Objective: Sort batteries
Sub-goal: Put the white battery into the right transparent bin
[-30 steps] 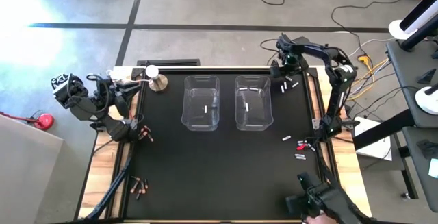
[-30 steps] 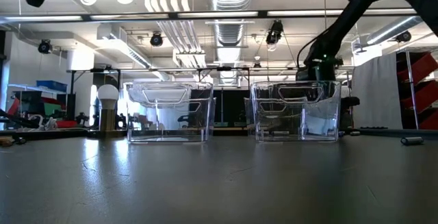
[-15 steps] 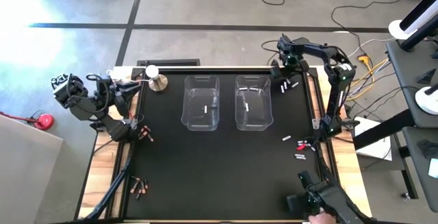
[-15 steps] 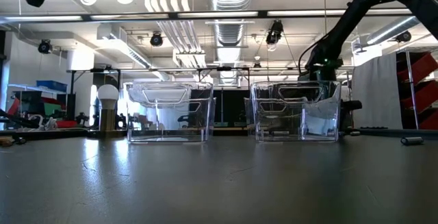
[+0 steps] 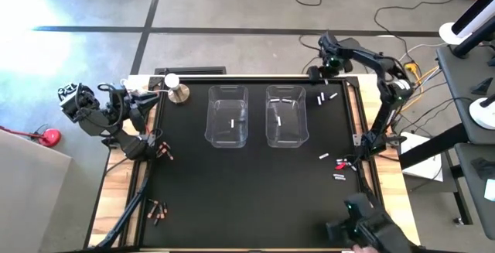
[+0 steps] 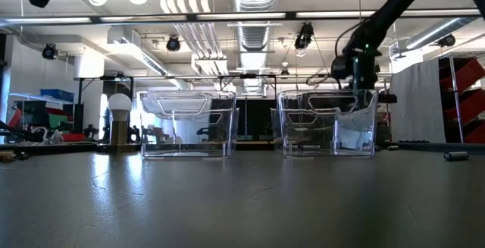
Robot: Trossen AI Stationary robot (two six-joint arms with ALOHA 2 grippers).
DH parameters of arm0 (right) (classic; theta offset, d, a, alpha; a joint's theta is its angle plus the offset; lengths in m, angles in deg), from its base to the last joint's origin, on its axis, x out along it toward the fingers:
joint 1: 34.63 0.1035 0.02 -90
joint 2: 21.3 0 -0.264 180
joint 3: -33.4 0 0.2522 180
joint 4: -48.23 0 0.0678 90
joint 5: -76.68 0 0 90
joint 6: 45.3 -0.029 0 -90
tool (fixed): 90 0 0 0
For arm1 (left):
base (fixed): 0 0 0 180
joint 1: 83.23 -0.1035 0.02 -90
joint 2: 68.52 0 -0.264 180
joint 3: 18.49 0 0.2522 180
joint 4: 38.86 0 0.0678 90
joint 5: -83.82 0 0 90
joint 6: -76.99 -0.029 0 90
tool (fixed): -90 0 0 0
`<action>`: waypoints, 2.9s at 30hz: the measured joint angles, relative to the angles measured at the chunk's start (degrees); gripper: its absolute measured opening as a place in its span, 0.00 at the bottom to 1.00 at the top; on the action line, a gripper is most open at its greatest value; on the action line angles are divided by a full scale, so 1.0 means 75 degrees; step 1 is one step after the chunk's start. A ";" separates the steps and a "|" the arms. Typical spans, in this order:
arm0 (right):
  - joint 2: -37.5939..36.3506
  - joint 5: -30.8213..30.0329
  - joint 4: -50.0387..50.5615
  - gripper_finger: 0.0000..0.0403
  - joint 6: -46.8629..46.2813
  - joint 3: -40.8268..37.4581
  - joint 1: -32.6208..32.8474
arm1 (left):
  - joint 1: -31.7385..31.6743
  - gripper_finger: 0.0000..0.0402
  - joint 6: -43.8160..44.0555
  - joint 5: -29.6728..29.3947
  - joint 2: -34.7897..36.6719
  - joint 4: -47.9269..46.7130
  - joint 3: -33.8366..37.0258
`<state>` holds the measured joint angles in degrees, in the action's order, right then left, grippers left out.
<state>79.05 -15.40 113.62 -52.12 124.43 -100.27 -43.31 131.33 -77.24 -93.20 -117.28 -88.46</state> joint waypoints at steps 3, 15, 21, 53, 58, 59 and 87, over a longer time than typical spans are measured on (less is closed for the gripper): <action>-0.0741 0.0081 0.0195 0.05 0.0760 -0.0011 0.0422 | -0.0003 0.22 0.0000 -0.0001 0.0000 0.0000 0.0001; -0.2867 0.1558 0.0265 0.05 0.3157 -0.0384 0.4222 | -0.0001 0.22 -0.0038 -0.0257 0.0003 -0.0013 -0.0002; -0.2441 0.1468 -0.0005 0.05 0.2676 -0.0384 0.5328 | 0.0000 0.22 -0.0256 -0.0347 0.0004 -0.0022 0.0001; 0.1120 0.0193 -0.1340 0.05 0.4269 -0.0253 0.5248 | -0.0002 0.22 -0.0615 -0.0546 -0.0006 0.0105 0.0001; 0.1129 0.0194 -0.1339 0.11 0.4309 -0.0253 0.5248 | 0.0000 0.22 -0.0792 -0.0665 0.0003 0.0111 0.0004; 0.1129 0.0150 -0.1337 0.12 0.4306 -0.0253 0.5248 | 0.0000 0.22 -0.0808 -0.0667 0.0006 0.0111 0.0004; -0.1783 -0.1554 0.0500 0.32 -0.0730 0.0015 0.2453 | 0.0000 0.22 -0.1056 0.0890 0.0012 0.0134 0.0022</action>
<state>65.67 -27.05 117.37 -57.60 124.55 -81.87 -43.31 123.41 -70.57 -93.12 -116.28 -88.29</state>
